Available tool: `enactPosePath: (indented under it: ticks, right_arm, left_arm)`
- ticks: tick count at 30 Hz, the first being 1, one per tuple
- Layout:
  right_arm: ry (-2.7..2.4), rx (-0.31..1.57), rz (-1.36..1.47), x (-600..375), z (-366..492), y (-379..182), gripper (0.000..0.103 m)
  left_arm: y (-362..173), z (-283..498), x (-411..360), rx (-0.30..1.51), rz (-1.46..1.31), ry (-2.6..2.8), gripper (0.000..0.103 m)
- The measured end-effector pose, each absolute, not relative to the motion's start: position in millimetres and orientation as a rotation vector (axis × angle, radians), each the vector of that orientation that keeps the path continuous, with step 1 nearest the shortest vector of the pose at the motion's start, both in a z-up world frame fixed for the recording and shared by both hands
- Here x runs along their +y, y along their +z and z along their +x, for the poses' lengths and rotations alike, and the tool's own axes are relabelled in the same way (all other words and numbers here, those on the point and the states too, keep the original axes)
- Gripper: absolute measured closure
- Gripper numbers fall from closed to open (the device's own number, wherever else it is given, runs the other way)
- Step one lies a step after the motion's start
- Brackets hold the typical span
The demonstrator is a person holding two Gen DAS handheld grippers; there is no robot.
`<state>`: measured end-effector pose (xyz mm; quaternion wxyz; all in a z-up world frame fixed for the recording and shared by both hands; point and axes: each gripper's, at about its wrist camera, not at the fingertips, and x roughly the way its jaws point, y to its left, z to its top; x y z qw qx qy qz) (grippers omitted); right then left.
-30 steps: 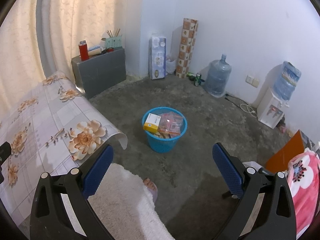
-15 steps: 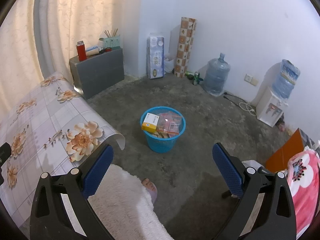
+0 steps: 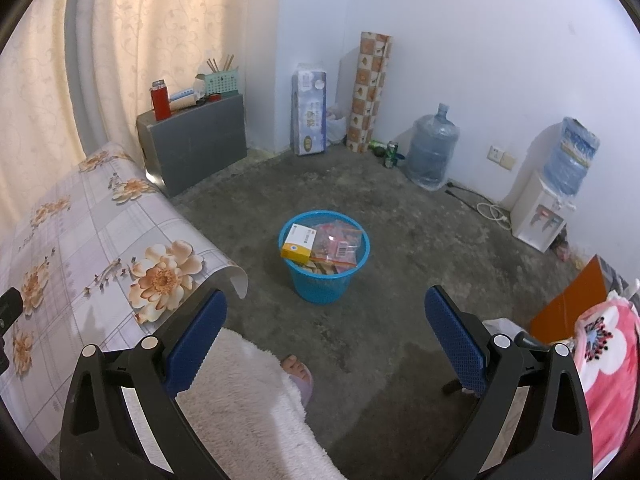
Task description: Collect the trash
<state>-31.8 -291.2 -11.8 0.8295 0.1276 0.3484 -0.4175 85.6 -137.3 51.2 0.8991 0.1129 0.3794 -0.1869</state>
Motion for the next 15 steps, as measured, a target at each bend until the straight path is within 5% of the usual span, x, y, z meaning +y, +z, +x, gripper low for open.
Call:
enactPosePath:
  ticks: [15]
  right_arm:
    - [-0.886,0.738,0.27,-291.9,-32.5,-15.4,0.008]
  left_arm:
    - [47.0,84.4,-138.3,0.789,0.234,-0.391,0.005]
